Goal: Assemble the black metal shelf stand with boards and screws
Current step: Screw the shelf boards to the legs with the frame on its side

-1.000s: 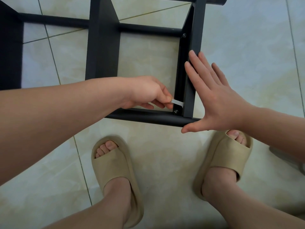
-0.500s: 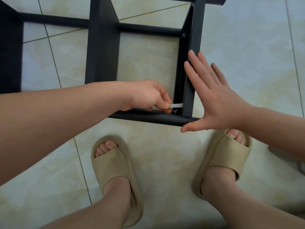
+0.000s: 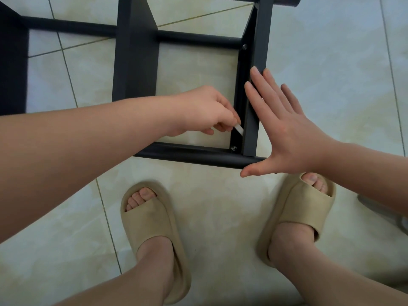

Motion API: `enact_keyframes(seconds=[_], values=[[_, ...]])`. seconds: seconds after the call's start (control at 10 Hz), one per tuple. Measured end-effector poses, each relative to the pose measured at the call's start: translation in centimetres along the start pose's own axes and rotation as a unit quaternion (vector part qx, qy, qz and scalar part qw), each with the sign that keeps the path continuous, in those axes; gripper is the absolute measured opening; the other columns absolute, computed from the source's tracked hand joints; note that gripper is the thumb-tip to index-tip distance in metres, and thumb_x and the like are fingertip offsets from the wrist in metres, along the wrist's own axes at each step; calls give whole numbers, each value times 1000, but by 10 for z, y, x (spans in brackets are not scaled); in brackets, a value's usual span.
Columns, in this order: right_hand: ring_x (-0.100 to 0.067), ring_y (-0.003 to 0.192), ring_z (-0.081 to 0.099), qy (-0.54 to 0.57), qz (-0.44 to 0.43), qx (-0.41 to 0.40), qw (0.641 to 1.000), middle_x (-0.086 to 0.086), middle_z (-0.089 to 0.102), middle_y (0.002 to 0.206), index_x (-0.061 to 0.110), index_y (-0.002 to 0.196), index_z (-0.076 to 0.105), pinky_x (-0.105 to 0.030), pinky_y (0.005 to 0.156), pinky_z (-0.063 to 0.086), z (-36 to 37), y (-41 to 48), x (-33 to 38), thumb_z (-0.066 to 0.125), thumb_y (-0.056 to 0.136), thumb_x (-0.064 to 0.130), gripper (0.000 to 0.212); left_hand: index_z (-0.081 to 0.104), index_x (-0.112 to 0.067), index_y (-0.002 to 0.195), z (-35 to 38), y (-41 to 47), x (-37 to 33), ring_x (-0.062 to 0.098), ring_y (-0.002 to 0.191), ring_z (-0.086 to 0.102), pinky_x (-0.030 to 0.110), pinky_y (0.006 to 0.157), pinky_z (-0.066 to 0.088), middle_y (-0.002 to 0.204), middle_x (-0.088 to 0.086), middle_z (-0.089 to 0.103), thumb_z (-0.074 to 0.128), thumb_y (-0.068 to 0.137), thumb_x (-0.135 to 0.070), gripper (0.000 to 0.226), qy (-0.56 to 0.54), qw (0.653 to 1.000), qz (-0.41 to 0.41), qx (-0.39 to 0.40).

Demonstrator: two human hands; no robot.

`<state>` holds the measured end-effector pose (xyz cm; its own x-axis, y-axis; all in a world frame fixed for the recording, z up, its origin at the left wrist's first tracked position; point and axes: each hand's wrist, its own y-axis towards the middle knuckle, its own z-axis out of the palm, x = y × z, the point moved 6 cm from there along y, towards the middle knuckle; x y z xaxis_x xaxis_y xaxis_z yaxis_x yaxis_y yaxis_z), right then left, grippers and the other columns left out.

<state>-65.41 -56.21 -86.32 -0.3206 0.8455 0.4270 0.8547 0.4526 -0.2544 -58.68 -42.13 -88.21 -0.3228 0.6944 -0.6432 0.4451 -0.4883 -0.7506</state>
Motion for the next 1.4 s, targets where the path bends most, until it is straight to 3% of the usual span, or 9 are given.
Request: enact_keyframes(seconds=[0.1, 0.3, 0.6, 1.0, 1.4], values=[[-27, 155, -16, 1, 1, 1, 1000, -9, -13, 169, 7, 161, -2, -64, 122, 8, 0, 0, 0, 48, 66, 97, 140, 72, -22, 95, 9, 0, 9, 8, 90, 69, 28, 80, 52, 79, -11, 75, 63, 96, -24, 9, -98, 994, -47, 25], [-28, 155, -15, 2, 2, 1, 1000, -10, -12, 169, 6, 161, -1, -64, 122, 9, 0, 0, 0, 50, 65, 95, 141, 69, -21, 103, 15, 2, 13, 7, 80, 69, 26, 75, 48, 81, -8, 76, 68, 94, -31, 14, -216, 972, -97, -7], [-27, 155, -16, 4, 2, 2, 1000, -10, -13, 169, 7, 161, -2, -64, 122, 9, 0, 0, 0, 51, 65, 95, 140, 69, -27, 98, 13, 2, 14, 8, 80, 68, 28, 77, 46, 84, -8, 77, 70, 93, -32, 7, -194, 975, -101, -32], [-27, 155, -16, 5, 1, 1, 1000, -10, -13, 169, 7, 161, -1, -64, 122, 8, 0, 0, -1, 51, 65, 95, 141, 68, -24, 98, 19, 0, 17, 0, 68, 70, 27, 75, 47, 83, -7, 78, 67, 94, -29, 6, -176, 979, -102, -7], [-28, 155, -17, 7, 2, 8, 1000, -10, -13, 169, 7, 161, -2, -64, 122, 7, 0, 0, 0, 53, 65, 94, 141, 65, -20, 95, 20, 0, 18, 9, 88, 72, 27, 77, 46, 90, -3, 78, 63, 96, -26, 6, -210, 969, -125, 32]])
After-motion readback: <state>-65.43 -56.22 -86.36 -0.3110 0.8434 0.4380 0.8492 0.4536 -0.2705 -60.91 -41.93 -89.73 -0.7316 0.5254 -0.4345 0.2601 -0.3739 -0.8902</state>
